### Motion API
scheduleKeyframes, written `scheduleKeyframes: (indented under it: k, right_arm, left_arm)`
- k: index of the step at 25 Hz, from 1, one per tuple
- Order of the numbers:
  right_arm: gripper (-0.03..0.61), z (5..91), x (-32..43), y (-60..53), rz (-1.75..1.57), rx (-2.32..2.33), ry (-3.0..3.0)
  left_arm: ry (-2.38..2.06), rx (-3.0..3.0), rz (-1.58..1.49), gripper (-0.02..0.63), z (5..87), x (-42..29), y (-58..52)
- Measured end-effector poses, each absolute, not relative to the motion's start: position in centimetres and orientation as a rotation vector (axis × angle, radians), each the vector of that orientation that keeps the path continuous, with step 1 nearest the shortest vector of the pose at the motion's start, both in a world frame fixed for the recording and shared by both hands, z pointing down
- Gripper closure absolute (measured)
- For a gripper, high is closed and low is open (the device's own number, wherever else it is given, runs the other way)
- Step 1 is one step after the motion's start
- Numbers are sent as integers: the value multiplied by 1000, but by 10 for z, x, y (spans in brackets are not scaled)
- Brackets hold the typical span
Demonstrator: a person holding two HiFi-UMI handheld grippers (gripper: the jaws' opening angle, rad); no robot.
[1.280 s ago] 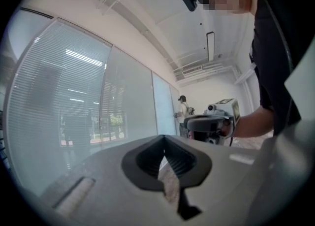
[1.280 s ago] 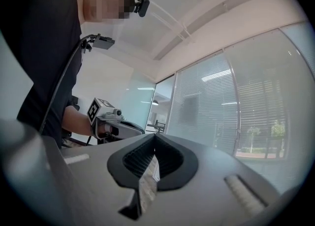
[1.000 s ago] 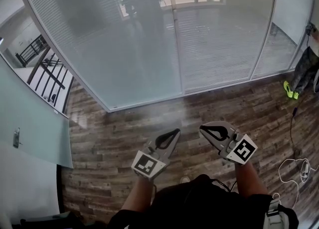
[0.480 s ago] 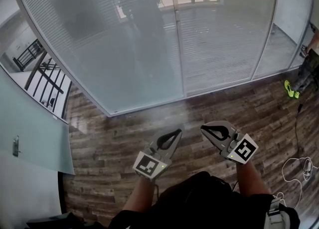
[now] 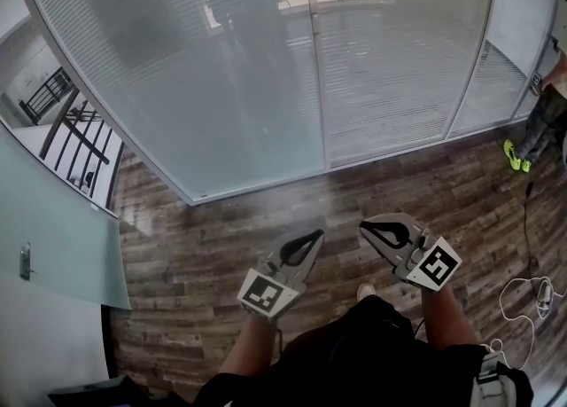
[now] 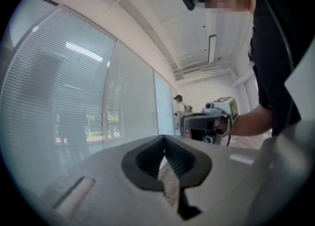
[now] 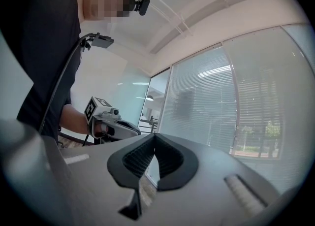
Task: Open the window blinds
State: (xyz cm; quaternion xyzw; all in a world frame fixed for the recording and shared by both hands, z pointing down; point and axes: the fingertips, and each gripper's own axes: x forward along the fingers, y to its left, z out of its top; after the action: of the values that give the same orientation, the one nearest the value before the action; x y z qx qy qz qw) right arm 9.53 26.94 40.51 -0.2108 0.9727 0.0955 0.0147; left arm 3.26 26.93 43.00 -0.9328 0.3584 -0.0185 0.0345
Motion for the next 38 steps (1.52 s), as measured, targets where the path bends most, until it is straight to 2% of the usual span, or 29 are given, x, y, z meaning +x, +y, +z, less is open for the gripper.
scheduleKeyframes:
  k: [20,38]
  right_arm:
    - [572,409,86,187,290,-552,3047]
    - [572,402,110,81,271,-481,3050]
  left_arm:
    - [1206,-2821,-68,611,431,22,197]
    - [1263,-2786,-90,611,420,48,94]
